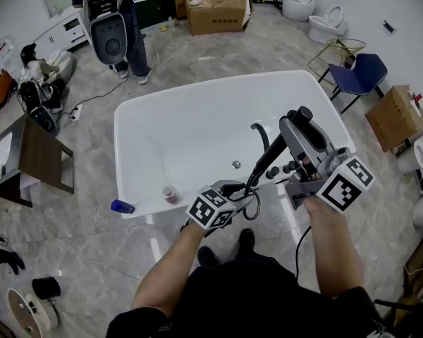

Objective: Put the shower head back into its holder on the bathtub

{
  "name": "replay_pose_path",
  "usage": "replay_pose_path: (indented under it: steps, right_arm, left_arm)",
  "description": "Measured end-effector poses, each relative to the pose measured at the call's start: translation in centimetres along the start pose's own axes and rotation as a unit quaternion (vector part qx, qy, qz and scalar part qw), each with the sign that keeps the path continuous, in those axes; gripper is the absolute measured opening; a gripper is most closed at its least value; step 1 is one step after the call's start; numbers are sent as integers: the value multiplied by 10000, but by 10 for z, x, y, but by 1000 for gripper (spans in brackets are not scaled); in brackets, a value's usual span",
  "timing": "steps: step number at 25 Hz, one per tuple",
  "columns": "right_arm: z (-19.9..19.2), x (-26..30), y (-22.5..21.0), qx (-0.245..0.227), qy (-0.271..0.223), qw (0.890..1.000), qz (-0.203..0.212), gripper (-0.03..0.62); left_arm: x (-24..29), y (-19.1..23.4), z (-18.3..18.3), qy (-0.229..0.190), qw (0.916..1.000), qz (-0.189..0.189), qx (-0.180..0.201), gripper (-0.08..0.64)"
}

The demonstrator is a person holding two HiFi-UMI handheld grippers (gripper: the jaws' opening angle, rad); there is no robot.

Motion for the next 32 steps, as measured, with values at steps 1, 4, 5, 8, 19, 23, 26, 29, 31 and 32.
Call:
replay_pose_path:
  steps: [1, 4, 5, 8, 19, 23, 26, 29, 31, 32]
  right_arm:
    - [0, -1, -2, 12, 8, 10000, 5, 146]
    - [-2, -3, -6, 41, 41, 10000, 6, 146]
    - [-2, -5, -8, 49, 54, 10000, 0, 146]
    - [-3, -10, -12, 84, 71, 9999, -19, 146]
    - [6, -11, -14, 106, 3, 9999, 91, 146]
    - [10, -14, -16, 125, -89, 9998, 106, 146]
    - [12, -17, -18, 153, -136, 9998, 88, 145]
    - [11, -20, -20, 59, -113, 9999, 19, 144]
    - [6, -23, -25, 3, -41, 10000, -75, 143]
    - [2, -25, -29, 32, -7, 9999, -126, 143]
  left_arm:
    - [3, 0, -2, 37, 10000, 24, 5, 174]
    - [11, 0, -5, 100, 9999, 121, -18, 95]
    - [13, 0, -6, 107, 9998, 140, -31, 73]
    - [17, -1, -7, 96, 9998, 140, -84, 69]
    - [18, 4, 2, -13, 9996, 266, -84, 67]
    - [3, 30, 9, -130, 9979, 600, -226, 67]
    - [-8, 48, 14, -184, 9957, 864, -282, 67]
    - [-18, 61, 19, -279, 9932, 1083, -314, 67]
    - [-24, 69, 22, -359, 9913, 1201, -391, 67]
    - [-26, 73, 23, -387, 9903, 1258, -436, 67]
Point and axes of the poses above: the fingertips, and each gripper's own axes: x forward along the fingers, y to its left, z out of its top, the point moved 1 cm from there along -x, backward along the fingers, and after that the axes turned 13 degrees about z, right-handed, at the moved point
